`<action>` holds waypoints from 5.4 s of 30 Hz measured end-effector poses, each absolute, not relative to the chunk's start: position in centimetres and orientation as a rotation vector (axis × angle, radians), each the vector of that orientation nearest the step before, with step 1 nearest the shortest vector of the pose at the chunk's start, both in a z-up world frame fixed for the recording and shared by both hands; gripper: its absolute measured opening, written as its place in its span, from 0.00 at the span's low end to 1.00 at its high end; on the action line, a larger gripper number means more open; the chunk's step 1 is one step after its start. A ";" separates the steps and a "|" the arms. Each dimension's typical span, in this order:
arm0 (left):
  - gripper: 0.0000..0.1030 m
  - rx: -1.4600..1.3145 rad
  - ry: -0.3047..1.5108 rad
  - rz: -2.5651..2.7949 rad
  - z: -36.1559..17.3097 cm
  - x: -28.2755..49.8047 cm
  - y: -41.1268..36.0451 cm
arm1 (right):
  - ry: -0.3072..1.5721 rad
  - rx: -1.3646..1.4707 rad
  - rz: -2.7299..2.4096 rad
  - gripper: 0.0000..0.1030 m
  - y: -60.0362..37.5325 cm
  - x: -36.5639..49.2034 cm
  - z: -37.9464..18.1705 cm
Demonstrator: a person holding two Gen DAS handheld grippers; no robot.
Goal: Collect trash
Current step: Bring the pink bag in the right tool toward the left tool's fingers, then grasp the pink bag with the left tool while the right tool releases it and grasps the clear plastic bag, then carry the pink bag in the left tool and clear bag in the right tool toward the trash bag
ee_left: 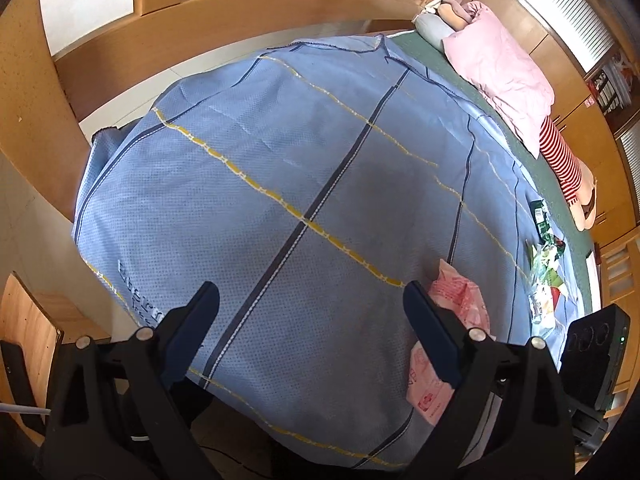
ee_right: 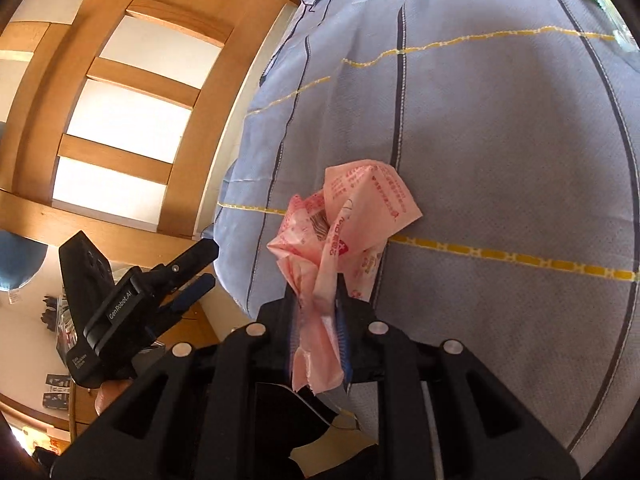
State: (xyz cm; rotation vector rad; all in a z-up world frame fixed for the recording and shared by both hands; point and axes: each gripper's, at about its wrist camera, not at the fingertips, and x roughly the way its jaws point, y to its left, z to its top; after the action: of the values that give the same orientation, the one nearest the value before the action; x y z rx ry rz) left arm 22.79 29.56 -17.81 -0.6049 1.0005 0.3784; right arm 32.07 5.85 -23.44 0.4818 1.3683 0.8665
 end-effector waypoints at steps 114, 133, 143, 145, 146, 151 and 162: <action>0.92 -0.333 1.107 -0.073 -20.4 27.8 17.8 | 1.140 -0.028 0.046 0.75 -9.7 42.8 -23.5; 0.37 -0.424 1.084 -0.007 -20.8 27.8 20.7 | 1.142 0.065 0.286 0.04 -6.1 36.9 -20.8; 0.34 -0.348 0.949 0.032 -17.5 24.8 21.6 | 1.050 0.118 0.326 0.02 -7.8 32.9 -16.2; 0.34 -0.324 0.917 0.041 -16.8 23.9 21.8 | 1.053 0.110 0.328 0.02 -8.1 32.1 -16.0; 0.34 -0.317 0.904 0.048 -16.7 23.6 21.9 | 1.069 0.082 0.339 0.03 -7.8 31.8 -16.4; 0.34 -0.335 0.925 0.046 -17.4 23.2 21.8 | 1.150 -0.004 0.343 0.43 -6.6 31.6 -19.0; 0.34 -0.324 0.936 0.023 -17.8 23.4 21.5 | 1.261 0.041 0.304 0.16 -4.9 33.2 -24.0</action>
State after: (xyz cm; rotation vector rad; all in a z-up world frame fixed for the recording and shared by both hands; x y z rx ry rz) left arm 23.44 21.46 -17.77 -0.3244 0.9359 0.0227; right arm 33.21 -4.93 -24.02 0.0414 1.2609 0.3035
